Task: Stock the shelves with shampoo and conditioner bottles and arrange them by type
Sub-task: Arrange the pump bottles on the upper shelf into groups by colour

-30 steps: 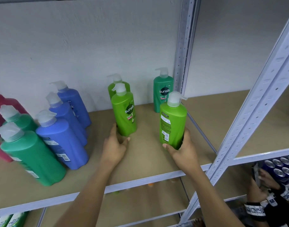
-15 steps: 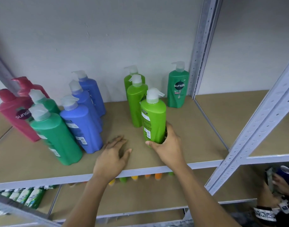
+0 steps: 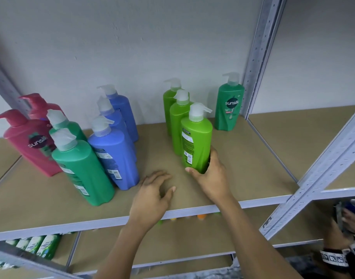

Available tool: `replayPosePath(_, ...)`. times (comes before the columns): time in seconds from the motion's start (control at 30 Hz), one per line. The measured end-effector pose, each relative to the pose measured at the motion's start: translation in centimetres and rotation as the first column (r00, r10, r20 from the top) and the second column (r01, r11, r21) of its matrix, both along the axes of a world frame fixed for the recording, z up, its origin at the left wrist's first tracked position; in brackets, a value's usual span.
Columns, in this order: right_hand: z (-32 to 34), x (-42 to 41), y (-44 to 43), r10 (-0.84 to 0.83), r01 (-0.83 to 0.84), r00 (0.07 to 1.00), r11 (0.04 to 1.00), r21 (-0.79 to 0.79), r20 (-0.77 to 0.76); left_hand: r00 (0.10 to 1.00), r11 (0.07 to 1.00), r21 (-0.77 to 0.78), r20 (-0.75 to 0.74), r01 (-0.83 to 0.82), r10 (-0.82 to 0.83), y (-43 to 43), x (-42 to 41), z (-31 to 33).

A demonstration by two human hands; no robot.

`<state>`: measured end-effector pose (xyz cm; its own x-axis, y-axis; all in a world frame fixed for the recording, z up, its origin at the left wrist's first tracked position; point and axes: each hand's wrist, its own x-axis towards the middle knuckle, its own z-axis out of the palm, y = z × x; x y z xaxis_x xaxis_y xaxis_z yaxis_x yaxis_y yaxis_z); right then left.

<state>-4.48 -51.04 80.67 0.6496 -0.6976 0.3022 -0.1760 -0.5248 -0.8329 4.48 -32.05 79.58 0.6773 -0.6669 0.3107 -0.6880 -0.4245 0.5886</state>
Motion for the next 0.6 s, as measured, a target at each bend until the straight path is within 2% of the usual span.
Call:
replayPosePath(0.1, -0.2, -0.3, 1.3, -0.117, 0.117, 0.993, 0.993, -0.021, 0.034, 0.998, 0.978, -0.208, -0.058, 0.026, -0.038, 1.8, -1.0, 0.8)
replayPosePath(0.2, -0.5, -0.9, 3.7, -0.251, 0.263, 0.952, 0.964, -0.047, 0.175, 0.996, 0.955, -0.292, -0.085, -0.05, 0.026, 4.4, -1.7, 1.4)
replayPosePath(0.27, -0.7, -0.9, 5.6, -0.245, 0.26, 0.941, 0.965, -0.034, 0.235, 0.99, 0.928, -0.353, -0.115, -0.121, 0.086, 6.6, -1.5, 1.6)
replayPosePath(0.4, -0.6, 0.8, 8.8, 0.011, -0.021, 0.977, 0.999, 0.041, 0.213, 0.94, 0.83, -0.452, -0.247, -0.326, 0.235, 11.5, -0.1, 0.8)
replayPosePath(0.53, 0.5, 3.0, 12.5, 0.25, -0.271, 0.952, 0.957, 0.103, 0.177, 0.847, 0.649, -0.547, -0.385, -0.529, 0.367, 15.1, 2.6, 0.7)
replayPosePath(0.6, 1.0, 3.9, 14.3, 0.314, -0.332, 0.935, 0.938, 0.098, 0.165, 0.794, 0.597, -0.526, -0.434, -0.606, 0.424, 16.4, 5.2, 1.1)
